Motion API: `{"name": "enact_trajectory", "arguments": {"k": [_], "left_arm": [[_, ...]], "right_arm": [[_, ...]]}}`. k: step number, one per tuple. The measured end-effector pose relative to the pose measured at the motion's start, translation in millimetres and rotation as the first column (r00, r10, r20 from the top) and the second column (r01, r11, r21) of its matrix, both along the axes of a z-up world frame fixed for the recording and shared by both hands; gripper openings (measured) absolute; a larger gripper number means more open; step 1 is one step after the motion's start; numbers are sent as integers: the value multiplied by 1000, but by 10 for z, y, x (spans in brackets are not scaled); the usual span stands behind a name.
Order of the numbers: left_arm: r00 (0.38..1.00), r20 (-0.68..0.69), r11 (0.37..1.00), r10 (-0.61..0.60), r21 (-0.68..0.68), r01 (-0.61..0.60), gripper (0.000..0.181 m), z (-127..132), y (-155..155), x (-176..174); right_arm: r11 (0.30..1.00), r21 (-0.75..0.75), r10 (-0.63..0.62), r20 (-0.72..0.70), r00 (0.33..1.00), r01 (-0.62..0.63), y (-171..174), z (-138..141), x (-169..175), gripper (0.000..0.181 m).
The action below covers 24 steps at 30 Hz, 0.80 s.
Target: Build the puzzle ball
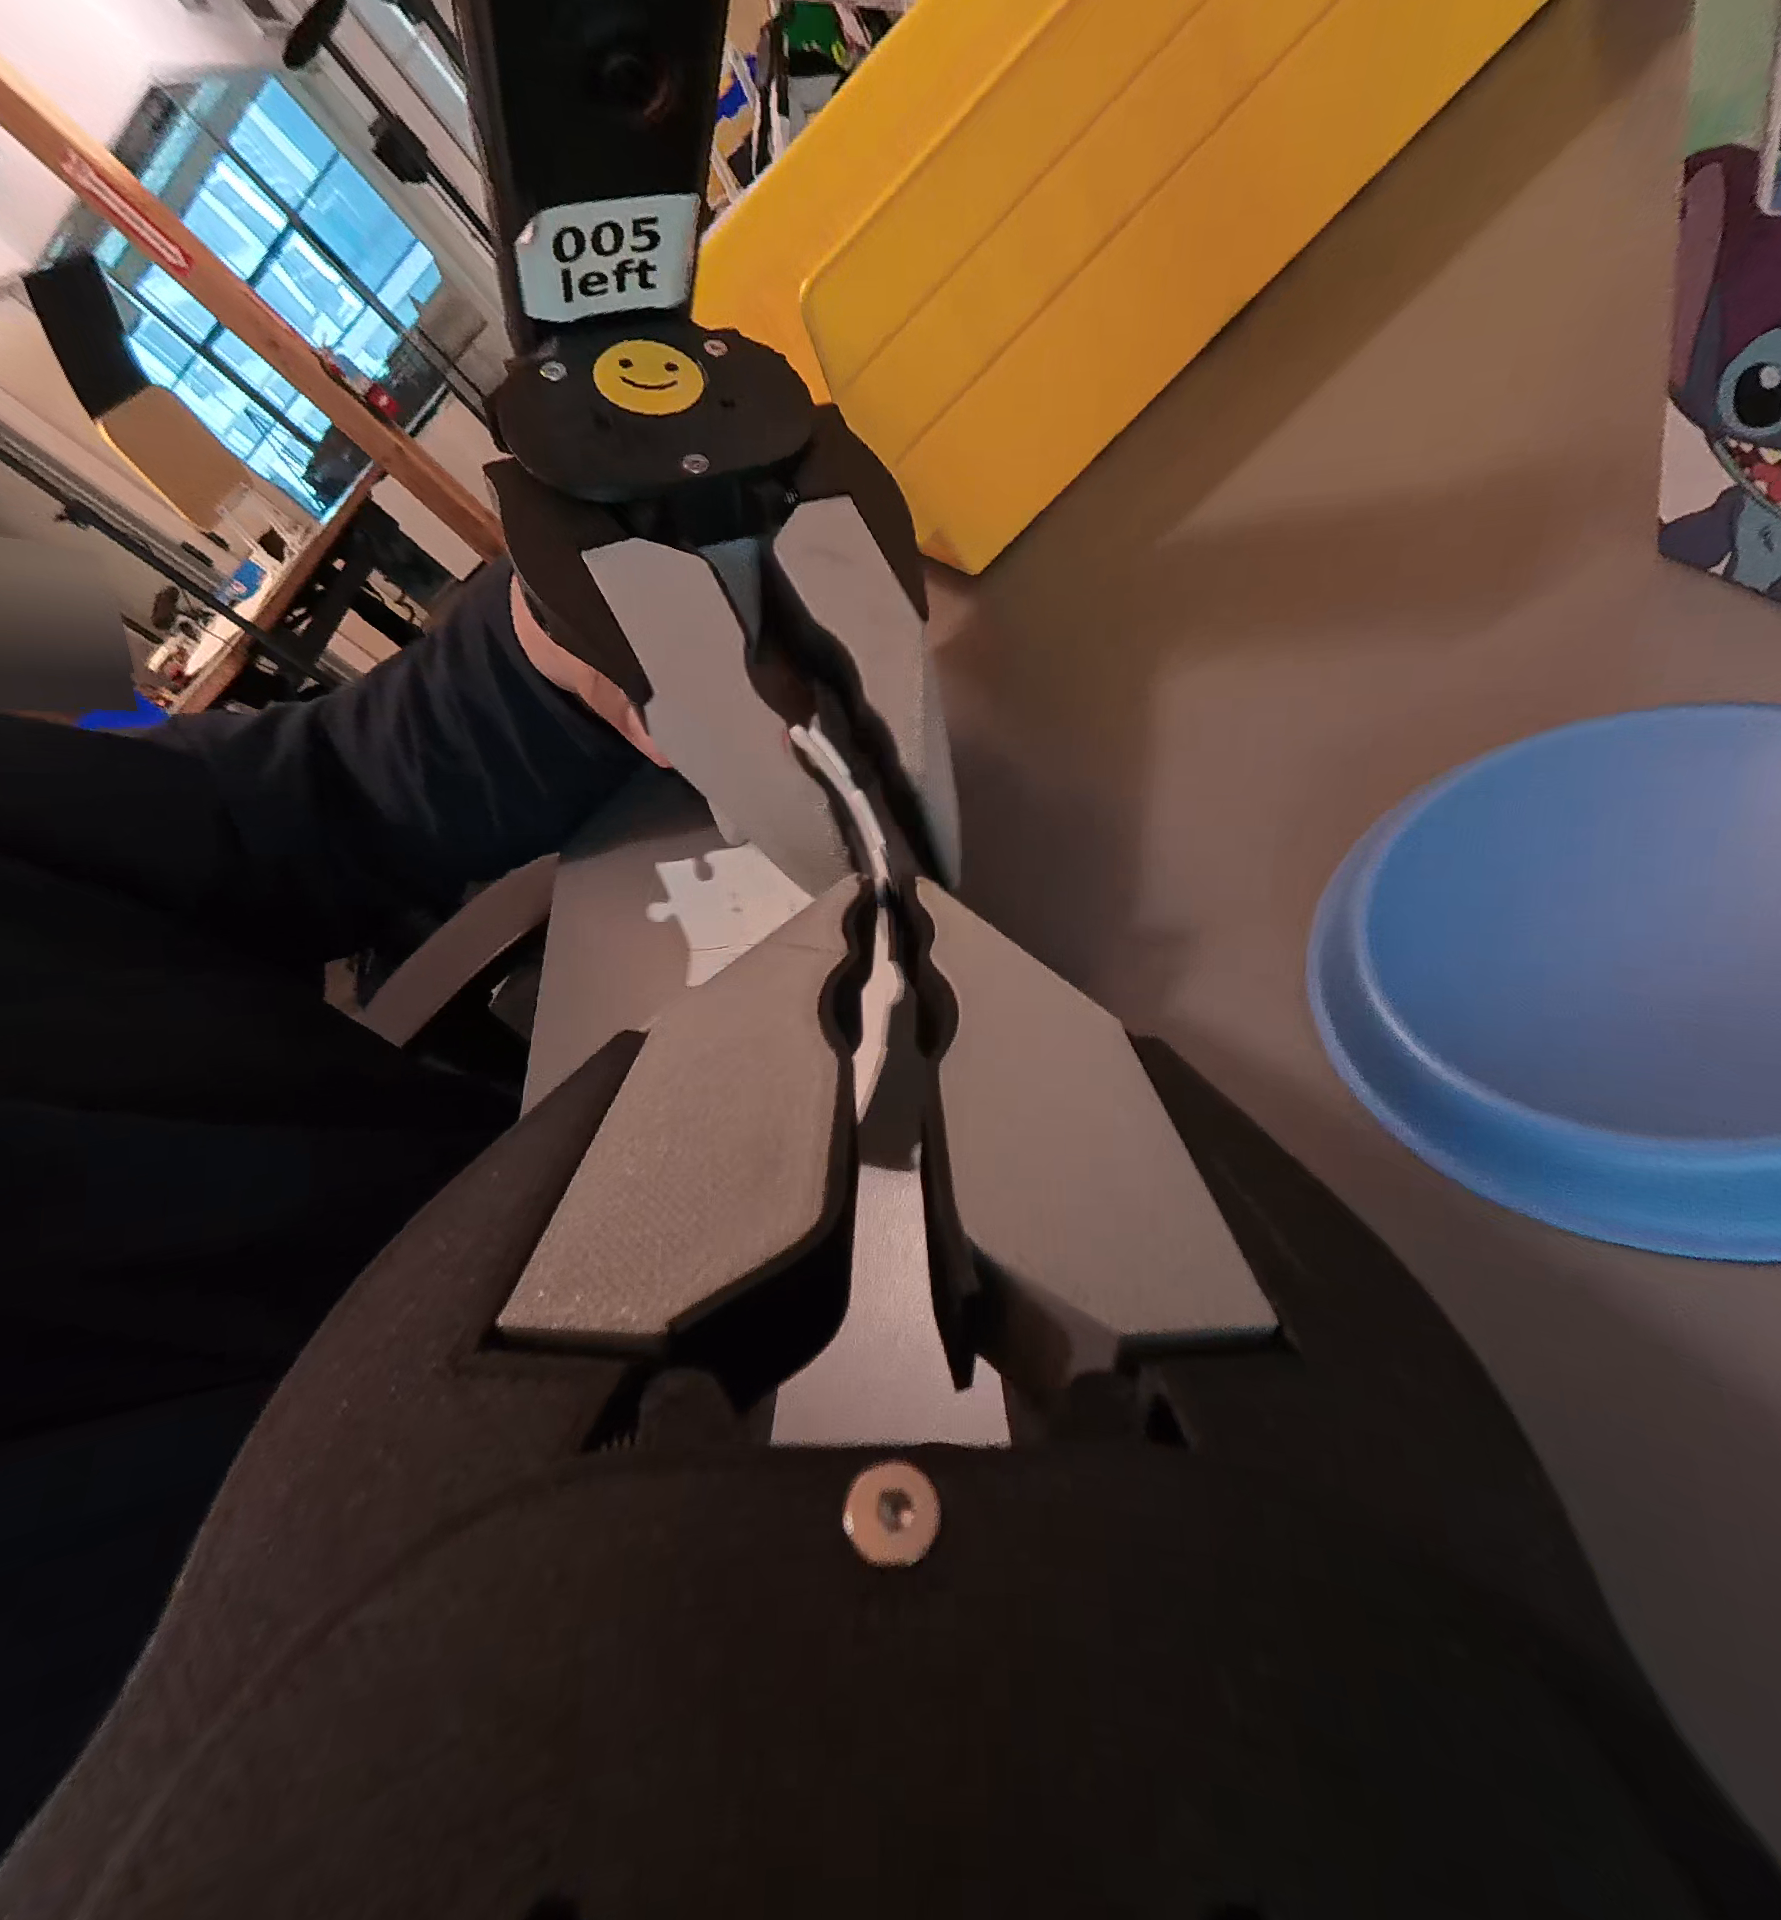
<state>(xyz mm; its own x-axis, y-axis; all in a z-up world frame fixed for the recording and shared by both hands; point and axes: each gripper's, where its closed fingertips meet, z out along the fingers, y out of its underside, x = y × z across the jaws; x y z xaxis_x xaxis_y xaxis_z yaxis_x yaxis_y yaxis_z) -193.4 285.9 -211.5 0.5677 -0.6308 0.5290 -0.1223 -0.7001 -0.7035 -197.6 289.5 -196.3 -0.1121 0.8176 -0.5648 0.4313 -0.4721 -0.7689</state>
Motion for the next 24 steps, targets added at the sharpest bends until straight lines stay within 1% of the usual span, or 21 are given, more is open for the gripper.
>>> {"name": "enact_trajectory", "arguments": {"k": [1,3,5,7,11,14,16,20,22,24], "left_arm": [[1000,-13,1000,11,0,-11,20,-13,5,-23],[999,-12,999,36,11,-36,30,22,3,-79],[998,-18,998,64,8,-64,46,67,-17,-166],[997,-22,997,77,27,-76,51,167,-72,-271],[993,-51,988,108,116,-102,60,469,-228,-513],[981,-121,969,149,217,-120,69,684,-336,-730],[963,-159,946,219,275,-170,70,813,-372,-948],[925,-176,904,335,338,-263,69,1059,-489,-1430],[890,-212,879,403,359,-313,67,1130,-538,-1748],[847,-284,871,450,351,-345,62,1126,-575,-2089]], "right_arm": [[1000,3,-5,15,1000,5,2,-24,4,0],[1000,14,-13,53,998,12,8,-84,17,0],[999,30,-24,82,996,21,21,-128,29,0],[999,49,-24,92,996,19,19,-143,41,0],[999,43,-25,111,994,20,25,-174,55,0],[999,34,-31,117,993,27,39,-183,59,12],[999,42,-34,118,992,29,42,-183,68,16],[997,64,-57,120,991,50,72,-174,94,21],[993,88,-86,120,989,76,127,-162,111,24],[988,114,-120,95,988,109,190,-100,124,25]]}}
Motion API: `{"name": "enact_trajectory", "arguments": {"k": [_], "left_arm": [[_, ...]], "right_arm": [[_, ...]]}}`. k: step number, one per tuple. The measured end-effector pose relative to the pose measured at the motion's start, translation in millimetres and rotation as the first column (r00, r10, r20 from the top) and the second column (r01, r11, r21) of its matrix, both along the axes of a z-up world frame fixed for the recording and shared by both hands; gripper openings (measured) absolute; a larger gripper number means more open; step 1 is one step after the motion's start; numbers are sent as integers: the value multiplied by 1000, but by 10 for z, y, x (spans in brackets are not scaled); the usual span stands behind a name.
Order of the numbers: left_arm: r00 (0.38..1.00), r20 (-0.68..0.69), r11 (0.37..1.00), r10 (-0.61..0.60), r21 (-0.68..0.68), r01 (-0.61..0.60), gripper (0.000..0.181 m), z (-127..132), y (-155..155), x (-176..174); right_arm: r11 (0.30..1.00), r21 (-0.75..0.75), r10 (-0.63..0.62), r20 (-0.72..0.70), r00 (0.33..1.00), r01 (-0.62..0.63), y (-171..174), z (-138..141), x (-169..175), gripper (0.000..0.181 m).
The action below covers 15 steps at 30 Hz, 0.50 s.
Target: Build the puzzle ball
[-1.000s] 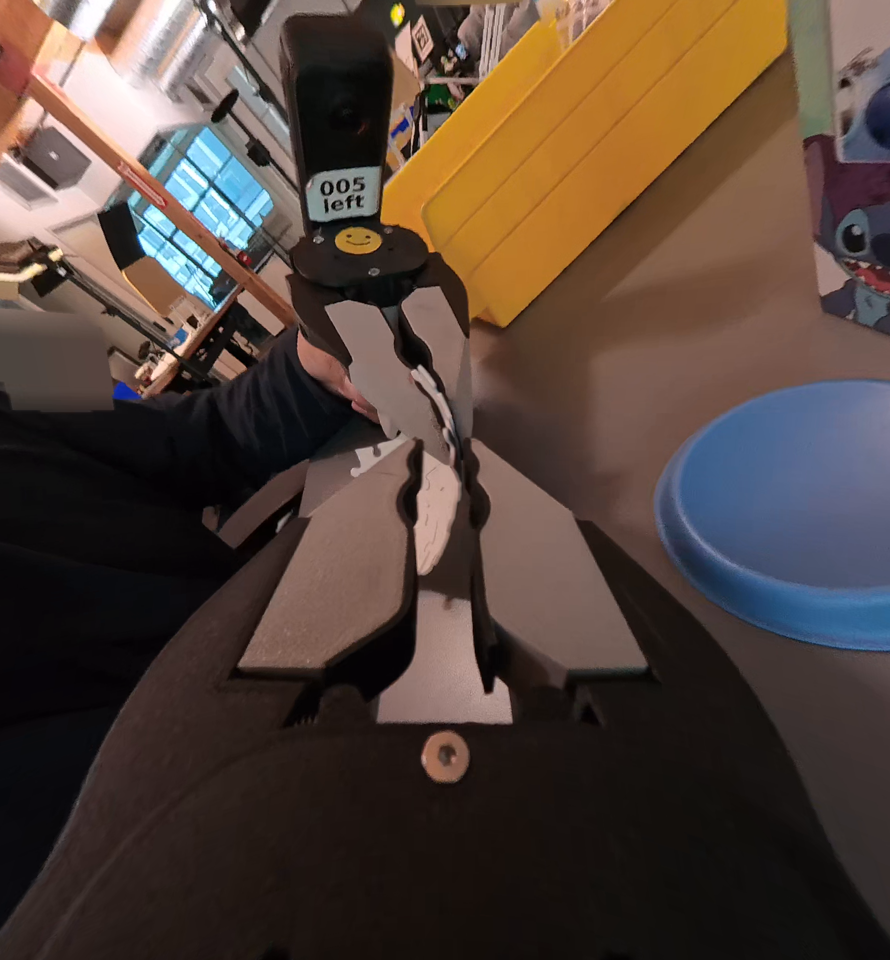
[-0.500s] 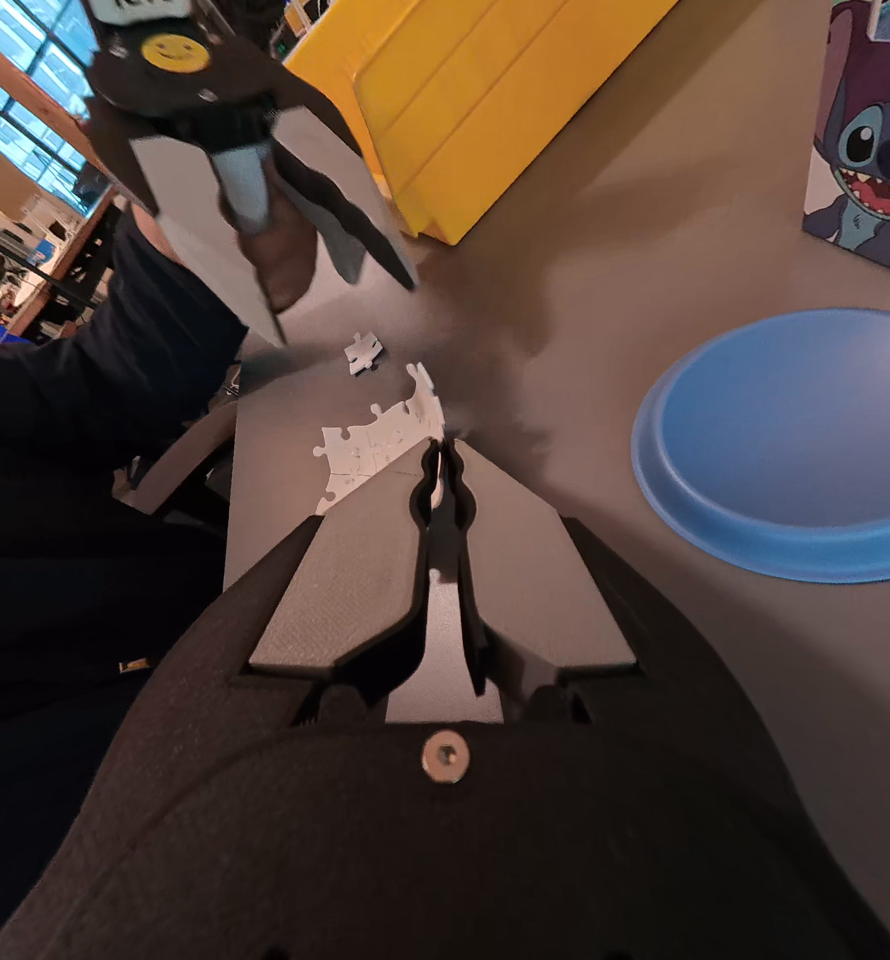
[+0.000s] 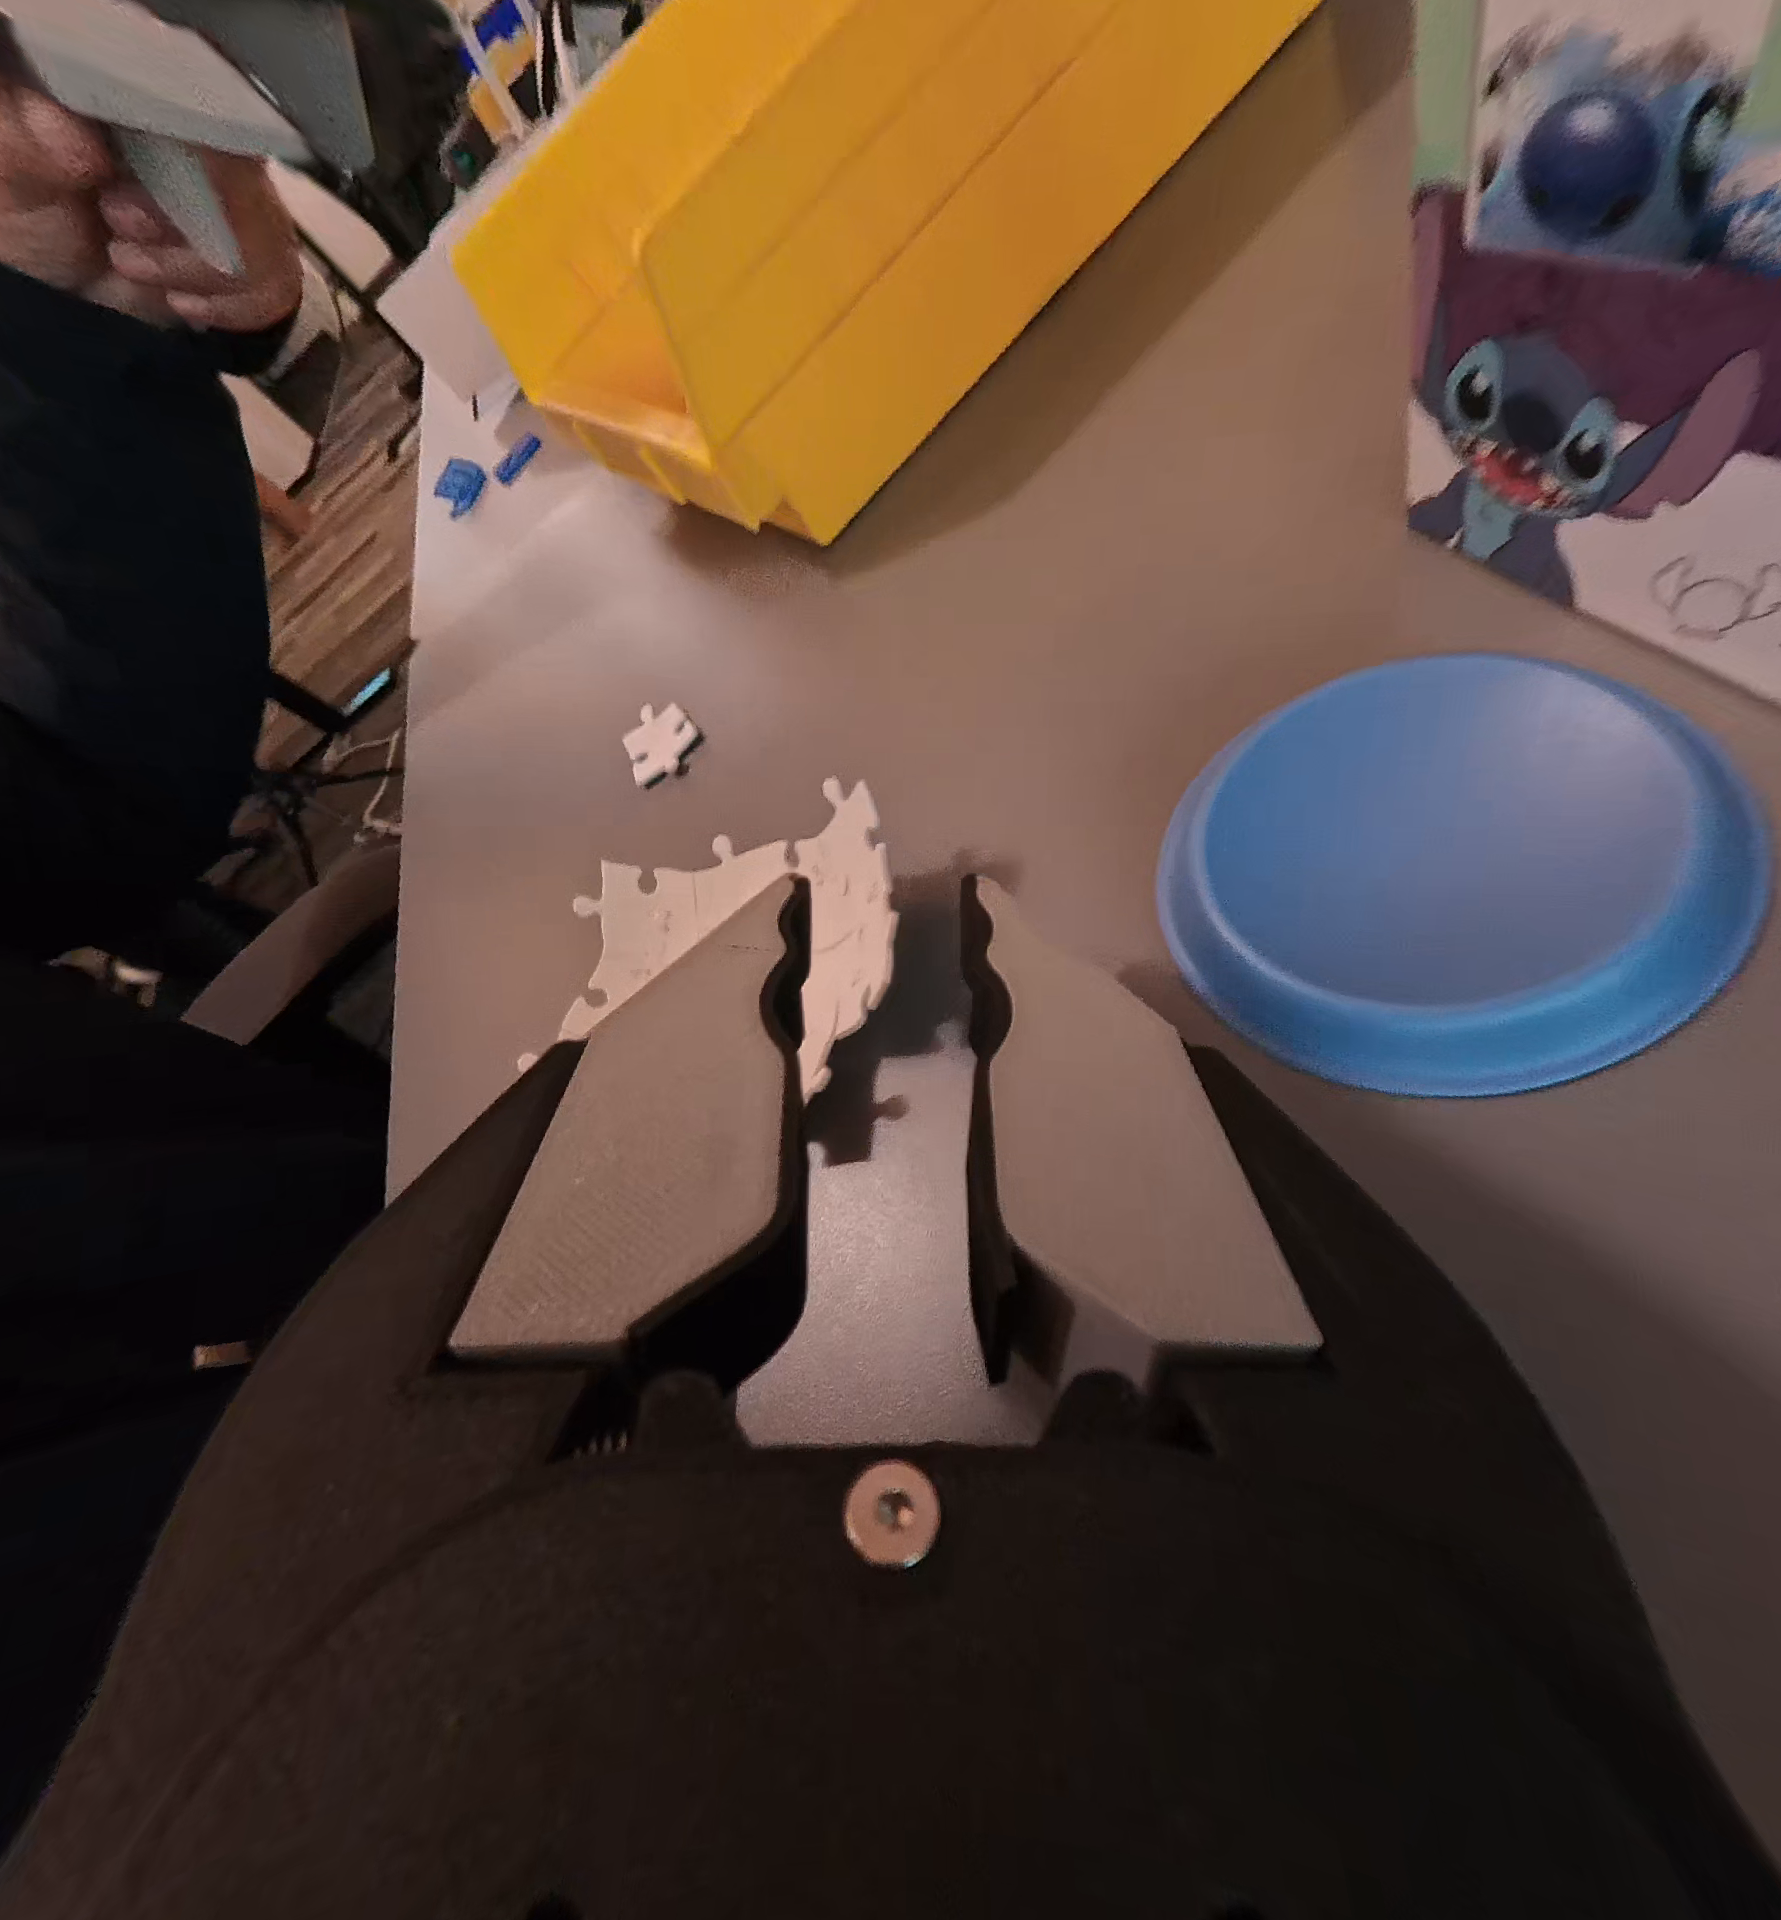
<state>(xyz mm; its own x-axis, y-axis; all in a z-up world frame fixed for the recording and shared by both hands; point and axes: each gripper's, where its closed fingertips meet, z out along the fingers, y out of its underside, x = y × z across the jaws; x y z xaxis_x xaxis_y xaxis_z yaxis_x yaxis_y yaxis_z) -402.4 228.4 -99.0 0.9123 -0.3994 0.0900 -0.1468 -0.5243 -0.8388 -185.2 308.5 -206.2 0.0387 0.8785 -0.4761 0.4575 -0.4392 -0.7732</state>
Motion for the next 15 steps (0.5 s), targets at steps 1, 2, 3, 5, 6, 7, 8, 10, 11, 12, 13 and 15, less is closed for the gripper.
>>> {"name": "enact_trajectory", "arguments": {"k": [1,2,3,5,6,7,8,10,11,12,13,15], "left_arm": [[999,-43,999,10,-42,-12,61,-39,-19,-155],[996,-87,995,6,-97,-14,59,-97,-33,-299],[992,-124,988,-7,-156,-12,59,-162,-35,-428],[985,-169,966,-39,-257,-5,58,-290,16,-625],[981,-187,955,-59,-296,1,58,-356,62,-685],[975,-205,942,-90,-335,17,58,-436,105,-714],[965,-226,928,-129,-371,37,58,-527,147,-724],[944,-258,896,-207,-438,76,57,-728,234,-719],[934,-254,871,-252,-479,105,52,-836,254,-695],[926,-241,845,-291,-518,130,50,-937,271,-669],[919,-227,822,-322,-549,153,51,-1026,287,-646],[901,-210,762,-380,-623,176,52,-1159,262,-634]], "right_arm": [[1000,16,-19,-24,1000,19,36,54,6,26],[999,30,-38,-50,998,39,75,109,14,25],[997,40,-55,-74,996,59,113,158,24,25],[994,55,-82,-120,989,89,185,248,46,25],[993,63,-92,-142,986,102,217,290,59,25],[991,73,-100,-163,981,113,248,330,70,25],[988,90,-107,-185,977,125,276,371,81,25],[976,146,-121,-240,963,159,334,482,109,22],[966,184,-131,-268,954,184,370,536,125,22],[952,220,-144,-286,947,211,409,573,144,22],[939,251,-157,-292,943,234,448,587,160,22],[920,292,-176,-290,941,262,507,576,182,23]]}}
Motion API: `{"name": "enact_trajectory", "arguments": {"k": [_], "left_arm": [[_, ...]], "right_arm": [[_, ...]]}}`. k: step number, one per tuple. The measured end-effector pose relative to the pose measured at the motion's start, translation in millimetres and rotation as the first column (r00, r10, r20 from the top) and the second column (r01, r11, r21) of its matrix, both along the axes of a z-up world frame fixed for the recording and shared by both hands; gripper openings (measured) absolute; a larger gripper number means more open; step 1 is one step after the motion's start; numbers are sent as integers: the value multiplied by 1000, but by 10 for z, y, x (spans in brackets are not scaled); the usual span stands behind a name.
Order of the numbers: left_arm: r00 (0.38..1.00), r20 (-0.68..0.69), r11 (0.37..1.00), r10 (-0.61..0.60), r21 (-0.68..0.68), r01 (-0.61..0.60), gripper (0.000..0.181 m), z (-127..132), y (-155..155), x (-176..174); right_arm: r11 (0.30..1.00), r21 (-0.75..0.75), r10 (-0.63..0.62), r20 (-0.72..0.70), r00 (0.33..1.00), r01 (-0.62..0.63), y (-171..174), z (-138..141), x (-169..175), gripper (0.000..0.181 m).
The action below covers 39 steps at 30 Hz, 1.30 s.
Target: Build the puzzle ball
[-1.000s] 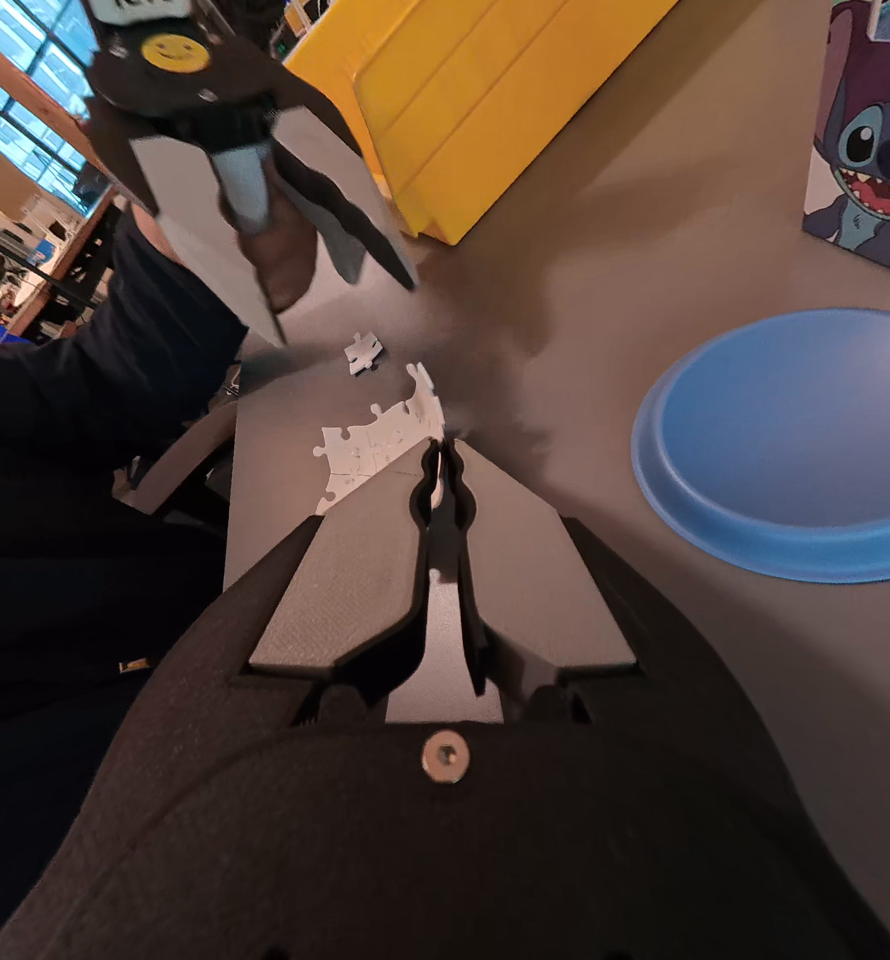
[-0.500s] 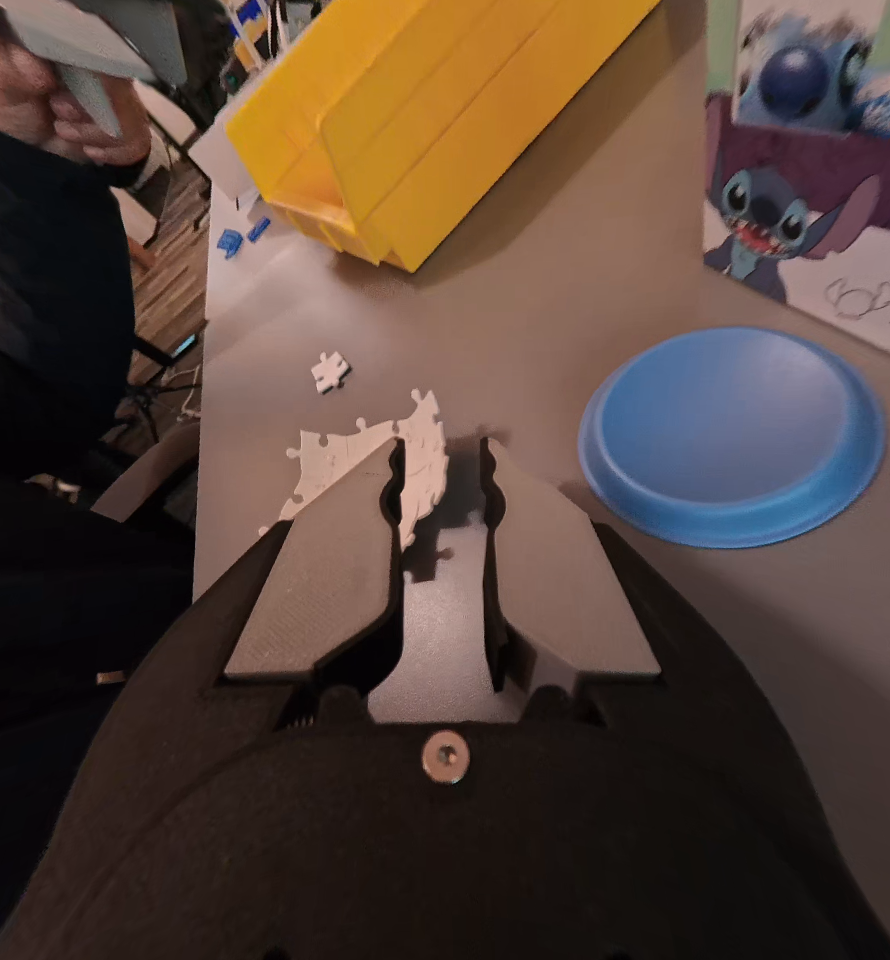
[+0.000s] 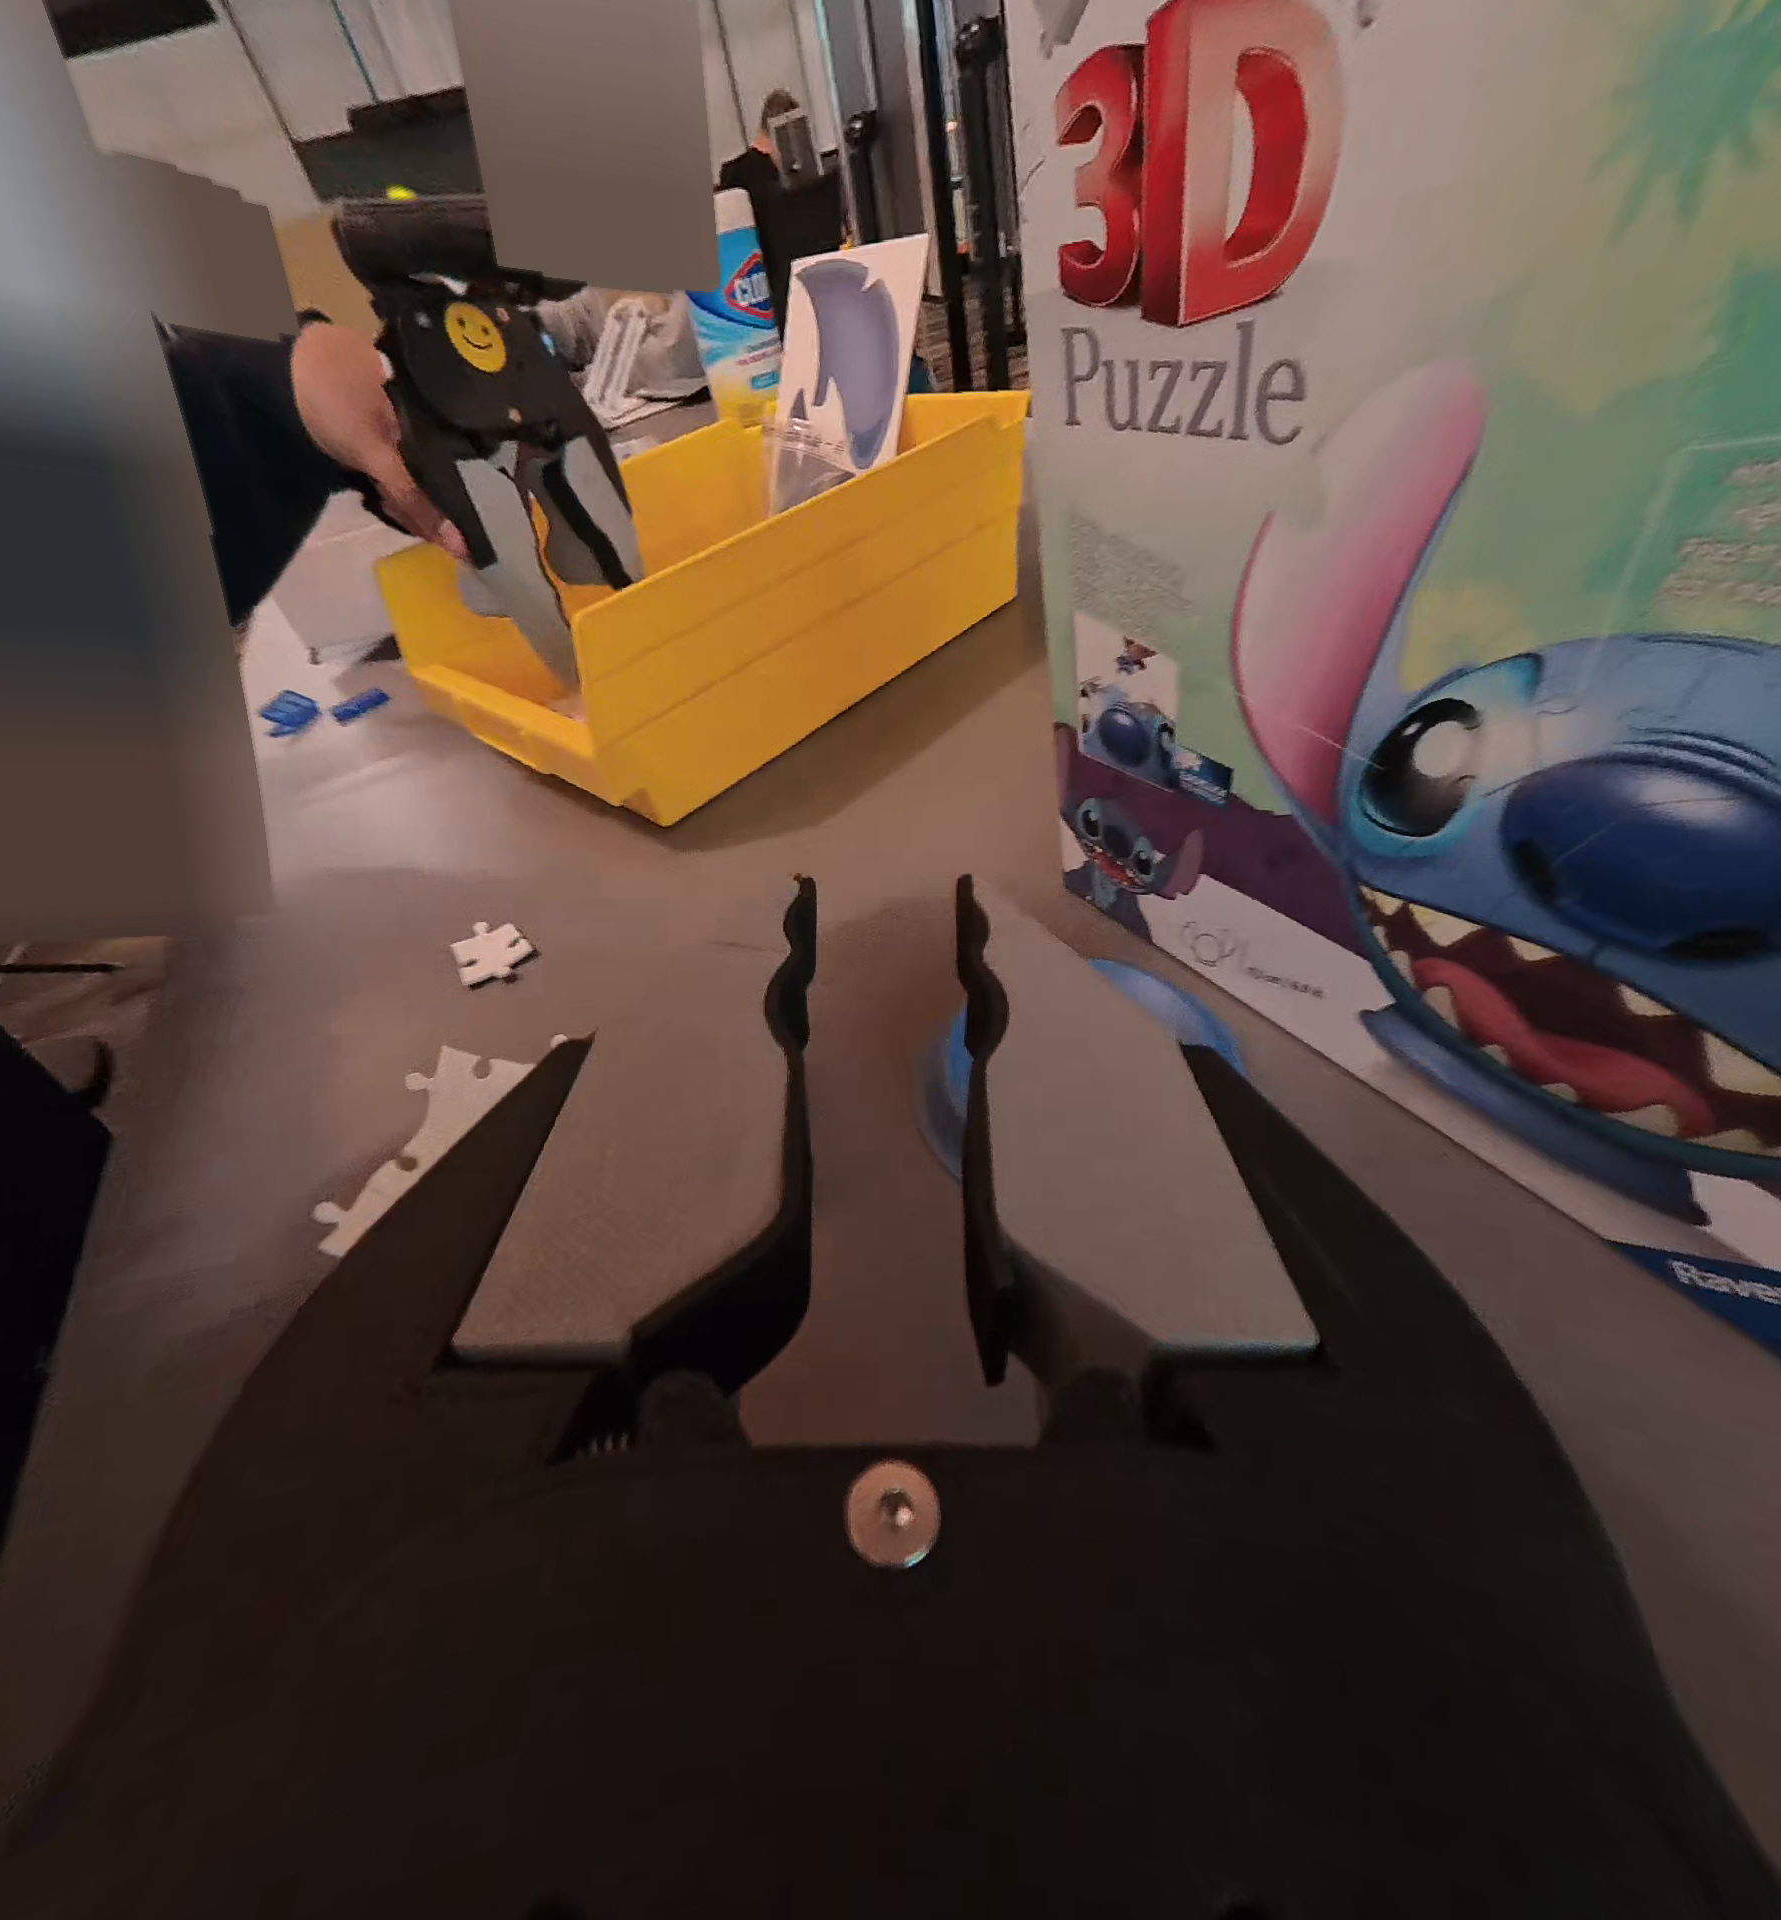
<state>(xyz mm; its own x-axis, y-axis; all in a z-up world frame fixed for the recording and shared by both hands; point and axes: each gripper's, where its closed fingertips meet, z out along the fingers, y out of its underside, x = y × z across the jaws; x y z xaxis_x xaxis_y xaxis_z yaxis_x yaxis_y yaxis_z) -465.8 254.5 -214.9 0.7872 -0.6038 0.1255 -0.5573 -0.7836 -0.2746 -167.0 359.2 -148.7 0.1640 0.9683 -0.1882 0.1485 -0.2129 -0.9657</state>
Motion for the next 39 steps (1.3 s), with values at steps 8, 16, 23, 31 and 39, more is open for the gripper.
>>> {"name": "enact_trajectory", "arguments": {"k": [8,16,23,31,39], "left_arm": [[942,-270,975,-201,-149,165,60,-334,-67,-161],[915,-396,991,-73,78,113,46,-43,511,-438],[915,-402,972,40,229,58,46,346,572,-587],[945,-327,960,25,272,69,46,339,467,-445],[950,-309,965,-53,229,129,44,118,420,-344]], "right_arm": [[997,-64,-31,21,999,32,167,-197,-57,23],[999,-43,-22,41,999,24,143,-218,-75,22],[999,-30,-13,25,1000,13,119,-194,-67,23],[1000,-24,0,49,999,1,90,-233,-85,29],[1000,-10,1,31,1000,0,84,-202,-77,26]]}}
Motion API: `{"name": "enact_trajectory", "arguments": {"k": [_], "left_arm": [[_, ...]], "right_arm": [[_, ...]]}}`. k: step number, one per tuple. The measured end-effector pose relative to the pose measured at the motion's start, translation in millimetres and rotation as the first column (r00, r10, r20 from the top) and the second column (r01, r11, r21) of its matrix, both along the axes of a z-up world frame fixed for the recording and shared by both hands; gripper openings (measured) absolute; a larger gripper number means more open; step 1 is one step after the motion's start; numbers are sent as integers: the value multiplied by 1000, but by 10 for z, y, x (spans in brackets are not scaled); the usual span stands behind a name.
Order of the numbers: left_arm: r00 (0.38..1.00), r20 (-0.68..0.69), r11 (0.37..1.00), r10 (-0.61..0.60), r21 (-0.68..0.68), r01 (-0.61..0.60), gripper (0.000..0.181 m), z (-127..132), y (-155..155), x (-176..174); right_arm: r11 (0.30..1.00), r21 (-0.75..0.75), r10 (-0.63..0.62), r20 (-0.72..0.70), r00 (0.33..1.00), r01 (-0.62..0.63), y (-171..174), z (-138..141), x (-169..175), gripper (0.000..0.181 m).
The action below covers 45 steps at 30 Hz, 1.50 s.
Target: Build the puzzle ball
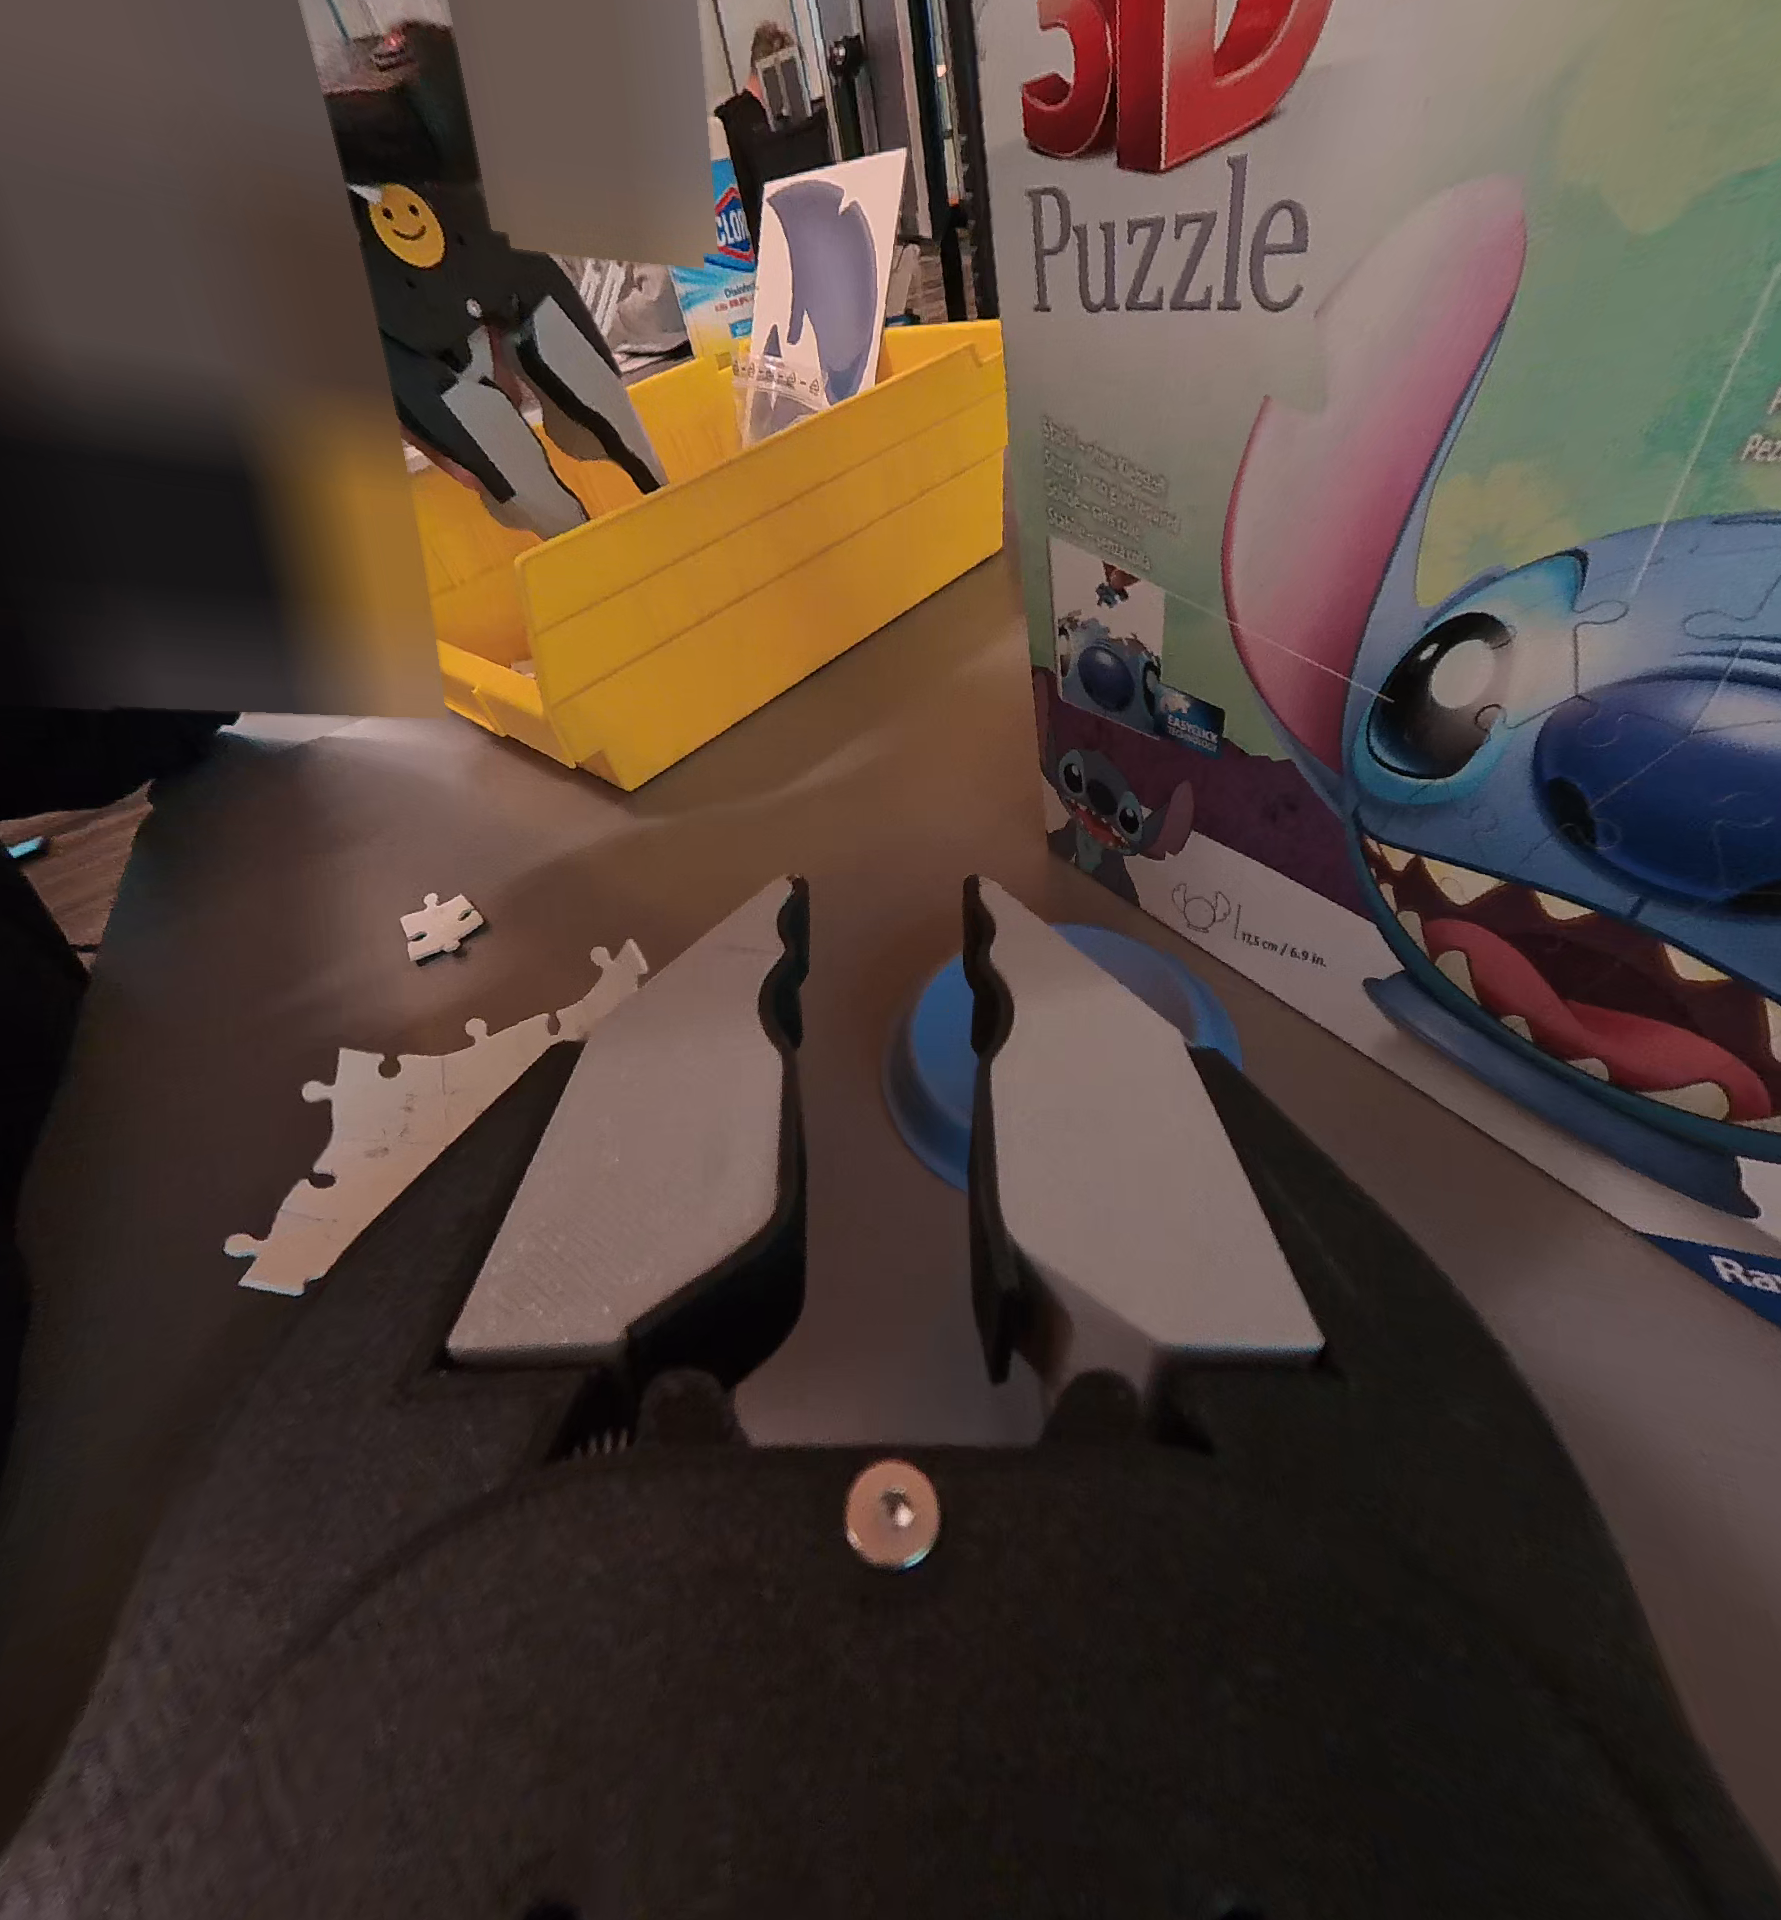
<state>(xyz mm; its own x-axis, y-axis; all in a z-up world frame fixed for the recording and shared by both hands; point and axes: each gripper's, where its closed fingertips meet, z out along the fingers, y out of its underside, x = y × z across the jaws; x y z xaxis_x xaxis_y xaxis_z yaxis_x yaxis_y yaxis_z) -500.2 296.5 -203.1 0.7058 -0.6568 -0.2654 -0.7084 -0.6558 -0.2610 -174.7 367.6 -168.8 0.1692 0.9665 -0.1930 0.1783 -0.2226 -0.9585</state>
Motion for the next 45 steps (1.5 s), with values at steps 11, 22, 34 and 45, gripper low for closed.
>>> {"name": "enact_trajectory", "arguments": {"k": [11,22,34,45], "left_arm": [[981,101,976,-168,-127,180,42,-254,-187,659],[978,138,967,-156,-183,180,10,-374,-206,616],[989,126,993,-82,-74,92,24,-196,17,374],[908,170,920,-384,-13,391,36,-154,-151,928]], "right_arm": [[999,-9,31,-14,999,-31,-43,15,-8,27],[999,-27,36,-10,999,-36,-37,4,-21,26],[999,-34,31,-14,999,-31,-21,7,-22,26],[999,-31,36,-15,999,-36,-30,9,-23,26]]}}
